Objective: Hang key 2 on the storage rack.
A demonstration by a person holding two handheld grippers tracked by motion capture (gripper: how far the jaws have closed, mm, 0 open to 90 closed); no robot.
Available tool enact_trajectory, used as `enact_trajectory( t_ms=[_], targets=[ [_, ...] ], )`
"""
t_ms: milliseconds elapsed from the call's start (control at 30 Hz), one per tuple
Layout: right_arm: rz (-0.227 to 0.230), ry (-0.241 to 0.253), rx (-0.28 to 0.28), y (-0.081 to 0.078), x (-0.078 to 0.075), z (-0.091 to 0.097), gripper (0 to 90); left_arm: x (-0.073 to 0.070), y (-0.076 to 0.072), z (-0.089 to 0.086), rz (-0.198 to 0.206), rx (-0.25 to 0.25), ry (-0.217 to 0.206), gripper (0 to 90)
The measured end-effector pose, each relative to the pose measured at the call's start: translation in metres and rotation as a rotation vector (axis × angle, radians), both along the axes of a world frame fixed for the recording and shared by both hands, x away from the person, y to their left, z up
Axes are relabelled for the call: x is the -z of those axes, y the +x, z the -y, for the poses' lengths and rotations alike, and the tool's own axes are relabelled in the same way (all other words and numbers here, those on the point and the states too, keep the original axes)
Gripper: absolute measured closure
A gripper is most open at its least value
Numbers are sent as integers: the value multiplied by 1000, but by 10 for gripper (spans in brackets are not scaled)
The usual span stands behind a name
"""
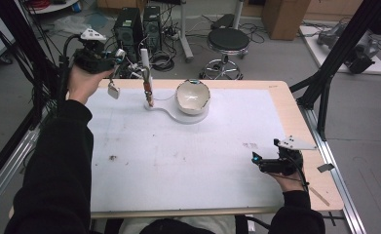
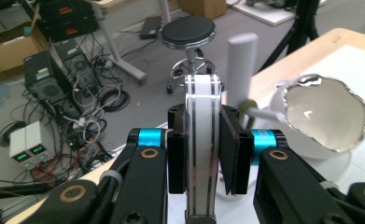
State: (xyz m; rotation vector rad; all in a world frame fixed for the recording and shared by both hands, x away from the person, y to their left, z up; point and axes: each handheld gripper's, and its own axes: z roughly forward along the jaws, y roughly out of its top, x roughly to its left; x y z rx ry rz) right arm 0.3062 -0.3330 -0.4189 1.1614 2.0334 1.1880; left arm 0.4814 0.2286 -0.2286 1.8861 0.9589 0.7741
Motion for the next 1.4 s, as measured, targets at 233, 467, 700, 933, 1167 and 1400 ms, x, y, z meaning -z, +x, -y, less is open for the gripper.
enact_trajectory(
  t_ms=[233, 467, 700, 933, 1167, 1400],
  targets=[
    [-1, 7, 6, 0, 0, 2, 6, 2, 19, -3, 12, -40, -3, 745],
    [-5, 6, -4, -1, 0, -1, 6, 19, 43, -6, 19, -80, -37, 745],
    [-12, -8, -11, -1, 2, -1, 6, 22, 61, 7, 29, -82, -52, 745],
    [-11, -32, -22, -2, 3, -2, 6, 25, 68, 34, 59, -72, 48, 745],
    [-7, -26, -11, -5, 1, 1, 6, 24, 73, 52, 61, -70, 25, 745],
    [-10, -25, -7, -5, 3, 2, 6, 27, 68, 47, 37, -125, -72, 745]
  ],
)
